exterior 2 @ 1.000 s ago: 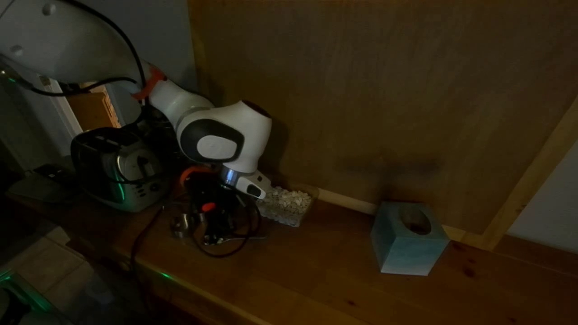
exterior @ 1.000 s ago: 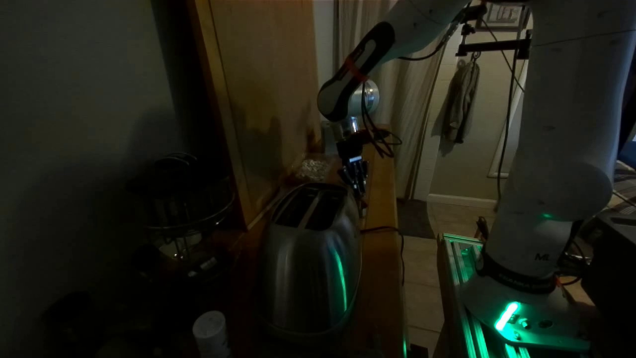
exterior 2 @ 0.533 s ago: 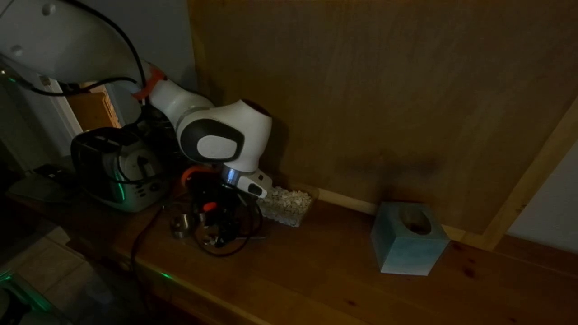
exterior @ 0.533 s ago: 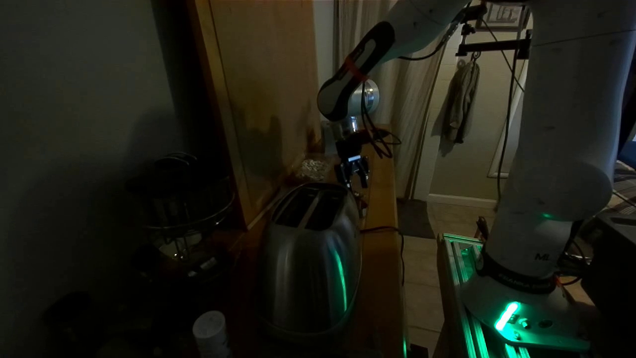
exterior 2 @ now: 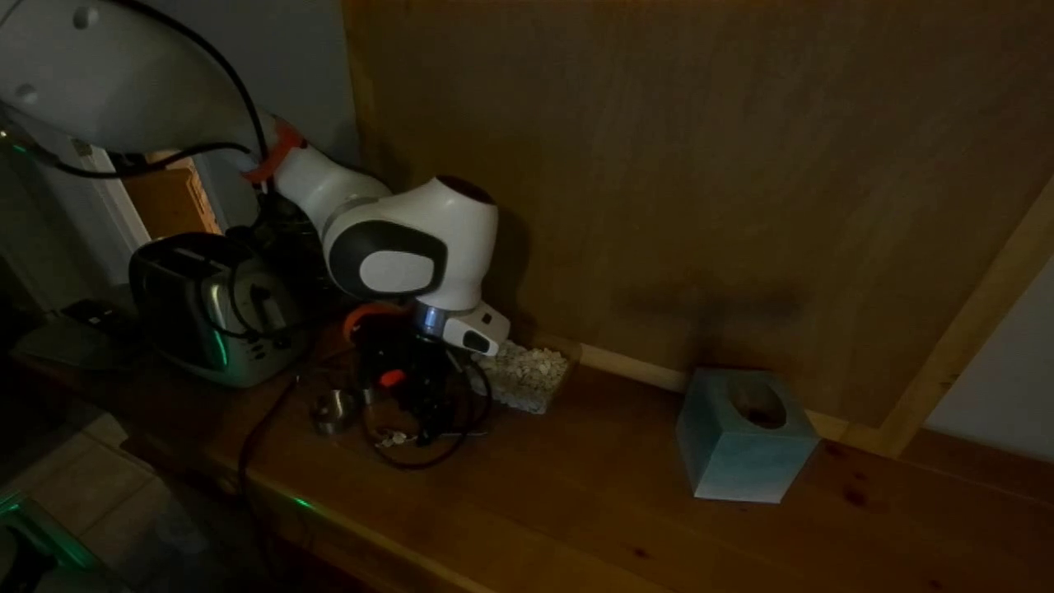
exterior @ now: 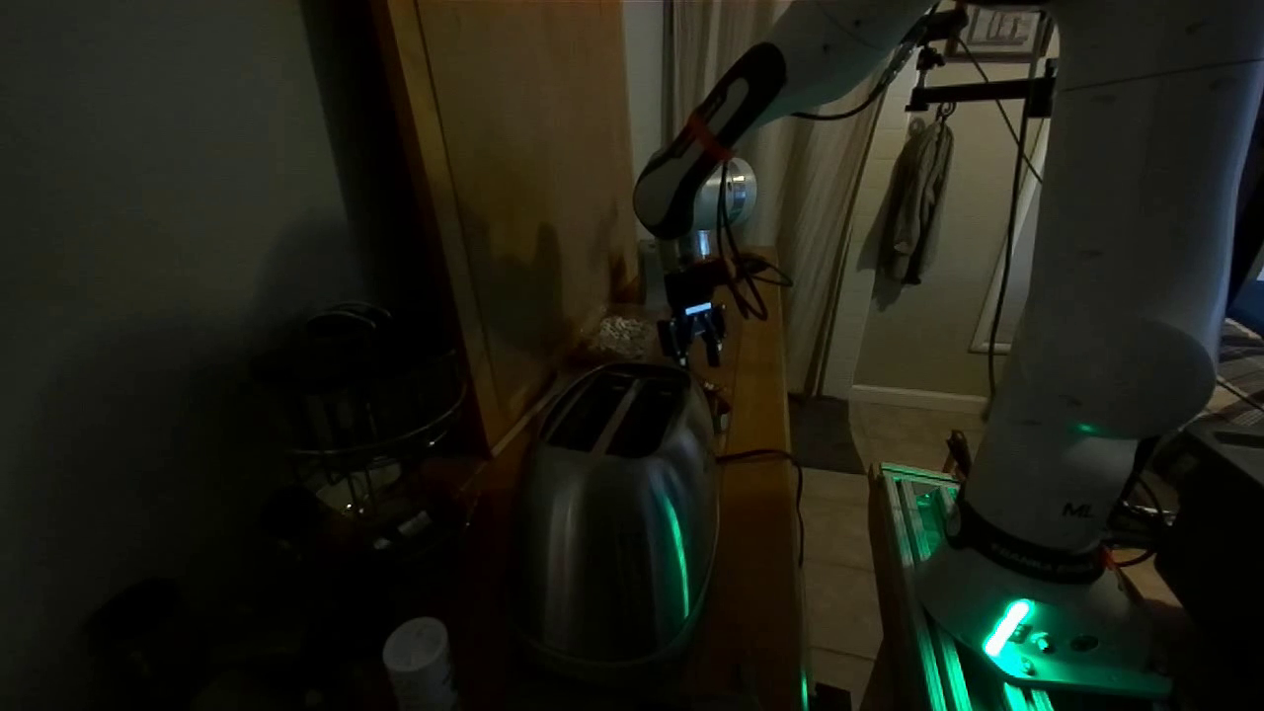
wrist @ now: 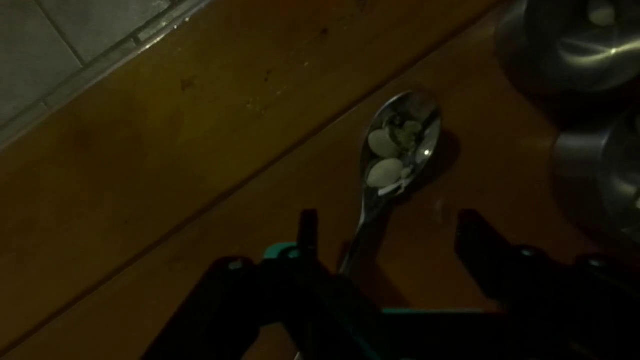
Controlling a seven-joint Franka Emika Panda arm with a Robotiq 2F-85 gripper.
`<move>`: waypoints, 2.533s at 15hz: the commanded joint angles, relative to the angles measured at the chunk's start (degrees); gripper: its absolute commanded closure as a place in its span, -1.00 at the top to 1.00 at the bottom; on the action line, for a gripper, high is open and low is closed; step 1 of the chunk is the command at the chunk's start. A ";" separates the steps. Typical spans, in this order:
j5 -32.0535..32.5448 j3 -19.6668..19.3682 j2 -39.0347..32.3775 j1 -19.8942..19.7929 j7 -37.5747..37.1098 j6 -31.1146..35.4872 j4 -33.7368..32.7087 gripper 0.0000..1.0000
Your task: Put the white object on the spoon then put it inside the silver object
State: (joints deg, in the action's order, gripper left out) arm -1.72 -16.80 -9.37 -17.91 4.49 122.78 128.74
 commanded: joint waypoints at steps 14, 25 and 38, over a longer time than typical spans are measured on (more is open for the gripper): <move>-0.86 -1.29 -1.60 -0.90 -5.19 6.45 -0.21 -0.08; -0.99 -1.21 -3.07 -0.93 -6.18 6.57 -0.49 -0.23; -1.40 -1.09 -2.54 -0.94 -6.52 5.72 -0.71 -0.96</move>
State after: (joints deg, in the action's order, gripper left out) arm -1.77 -18.06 -11.64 -18.56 -1.88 128.58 128.52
